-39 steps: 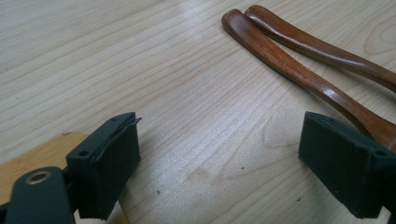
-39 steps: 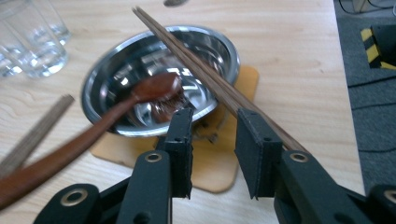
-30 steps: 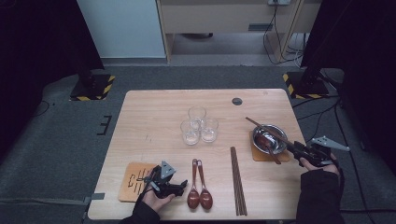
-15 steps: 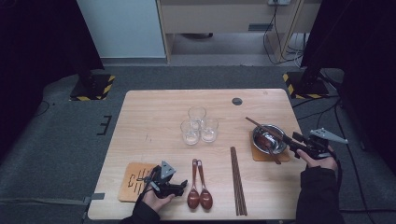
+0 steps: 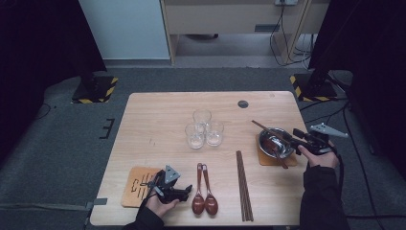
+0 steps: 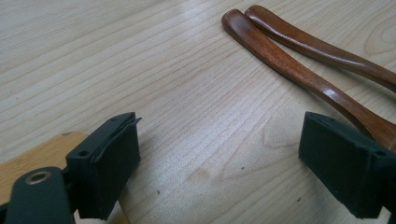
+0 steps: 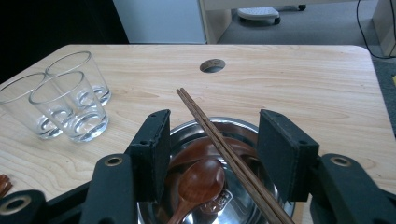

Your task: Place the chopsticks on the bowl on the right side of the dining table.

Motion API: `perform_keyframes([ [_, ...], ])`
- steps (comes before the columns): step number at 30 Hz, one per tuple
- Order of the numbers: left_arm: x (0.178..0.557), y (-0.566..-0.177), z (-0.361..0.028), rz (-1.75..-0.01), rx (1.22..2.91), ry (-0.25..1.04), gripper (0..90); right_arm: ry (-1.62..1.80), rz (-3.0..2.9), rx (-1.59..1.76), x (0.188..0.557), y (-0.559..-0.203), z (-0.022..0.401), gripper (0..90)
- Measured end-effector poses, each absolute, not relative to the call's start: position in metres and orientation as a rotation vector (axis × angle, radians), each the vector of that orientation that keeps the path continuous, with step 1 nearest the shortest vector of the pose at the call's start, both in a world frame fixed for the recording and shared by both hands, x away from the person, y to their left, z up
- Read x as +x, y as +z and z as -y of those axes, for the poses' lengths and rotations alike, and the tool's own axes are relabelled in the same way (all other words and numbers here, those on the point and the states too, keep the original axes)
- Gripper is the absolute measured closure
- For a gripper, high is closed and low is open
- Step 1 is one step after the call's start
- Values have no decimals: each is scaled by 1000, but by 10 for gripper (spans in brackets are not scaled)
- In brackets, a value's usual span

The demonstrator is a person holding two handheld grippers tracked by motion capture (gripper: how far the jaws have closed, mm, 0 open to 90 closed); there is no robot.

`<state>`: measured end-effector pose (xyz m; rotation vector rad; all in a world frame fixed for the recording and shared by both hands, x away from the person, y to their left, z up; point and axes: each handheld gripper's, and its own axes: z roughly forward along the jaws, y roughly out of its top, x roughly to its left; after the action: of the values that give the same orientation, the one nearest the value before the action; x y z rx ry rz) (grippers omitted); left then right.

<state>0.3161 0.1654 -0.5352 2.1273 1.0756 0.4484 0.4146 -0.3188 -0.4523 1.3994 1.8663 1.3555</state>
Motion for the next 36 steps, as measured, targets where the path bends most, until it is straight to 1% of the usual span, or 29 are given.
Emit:
perform_keyframes([
  [17,316,-535,-165,-1075,2127,448,115,1311,-1933,1415,442,-464,308,446],
  [36,316,-535,-166,-1074,2128,447,114,1259,-2016,1430,463,-479,294,427],
])
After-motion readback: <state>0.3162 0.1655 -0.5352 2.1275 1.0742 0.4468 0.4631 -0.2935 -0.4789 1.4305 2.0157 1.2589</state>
